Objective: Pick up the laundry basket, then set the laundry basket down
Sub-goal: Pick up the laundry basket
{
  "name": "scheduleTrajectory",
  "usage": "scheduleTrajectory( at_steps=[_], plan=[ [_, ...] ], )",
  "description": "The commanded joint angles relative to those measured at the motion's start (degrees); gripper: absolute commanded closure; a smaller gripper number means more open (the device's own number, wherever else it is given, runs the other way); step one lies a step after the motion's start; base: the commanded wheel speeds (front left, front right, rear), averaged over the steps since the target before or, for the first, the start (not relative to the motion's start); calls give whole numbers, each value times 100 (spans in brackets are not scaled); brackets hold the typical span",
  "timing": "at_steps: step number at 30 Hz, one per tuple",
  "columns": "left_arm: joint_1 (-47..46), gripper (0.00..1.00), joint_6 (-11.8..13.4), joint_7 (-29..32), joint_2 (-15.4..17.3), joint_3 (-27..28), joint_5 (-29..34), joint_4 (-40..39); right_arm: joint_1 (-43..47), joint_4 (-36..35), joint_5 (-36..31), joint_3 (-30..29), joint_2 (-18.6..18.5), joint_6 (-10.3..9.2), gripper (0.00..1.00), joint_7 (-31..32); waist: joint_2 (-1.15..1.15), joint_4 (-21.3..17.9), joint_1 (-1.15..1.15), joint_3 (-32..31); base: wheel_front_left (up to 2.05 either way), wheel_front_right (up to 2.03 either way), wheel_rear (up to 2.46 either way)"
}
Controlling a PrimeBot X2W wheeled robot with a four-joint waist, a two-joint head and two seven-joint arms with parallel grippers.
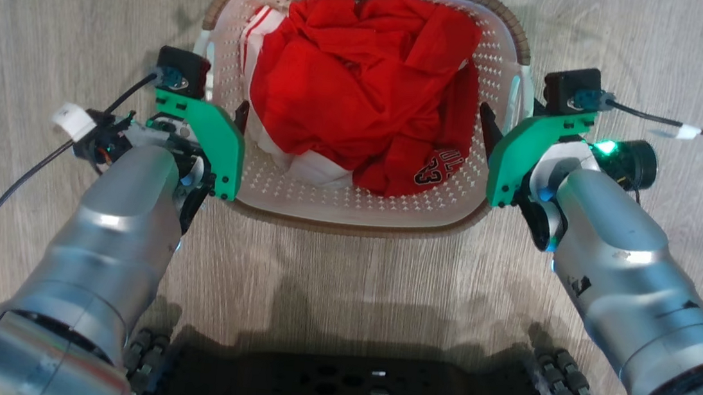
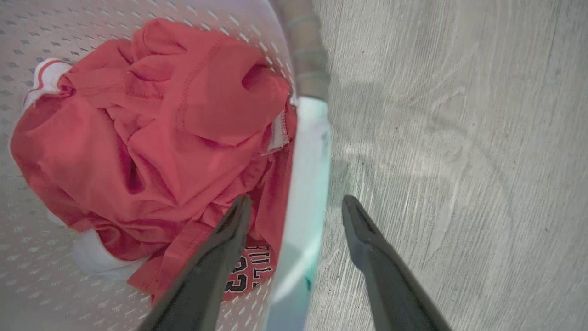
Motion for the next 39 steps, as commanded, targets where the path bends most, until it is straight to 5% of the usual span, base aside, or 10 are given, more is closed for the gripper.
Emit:
scheduleTrajectory(
  at_steps=[1,26,28,29,31,32,39],
  plan=[
    [51,0,-19,6,141,49,-49,10,196,0,75,112,101,13,0,16,0,11,-1,62,0,0,0],
    [-250,0,-3,256,141,-417,-661,12,-188,347,710,731,102,13,0,-66,0,47,-1,457,0,0,0],
    [-254,16,-10,267,141,-473,-711,1,-200,357,761,768,102,13,0,-77,0,54,-1,468,0,0,0],
    [-252,39,-14,282,141,-499,-742,-7,-198,347,796,792,102,13,52,-68,0,59,-1,472,0,0,0],
    [-252,77,-22,310,141,-543,-813,-21,-205,342,856,833,102,13,100,-64,0,67,-1,481,0,0,0],
    [-249,100,-27,344,141,-554,-865,-25,-212,345,879,855,102,13,100,-66,0,71,-1,485,0,0,0],
    [-235,100,-68,422,141,-759,-1035,-96,-277,425,980,970,102,13,100,-96,0,109,-1,495,0,0,0]
  ],
)
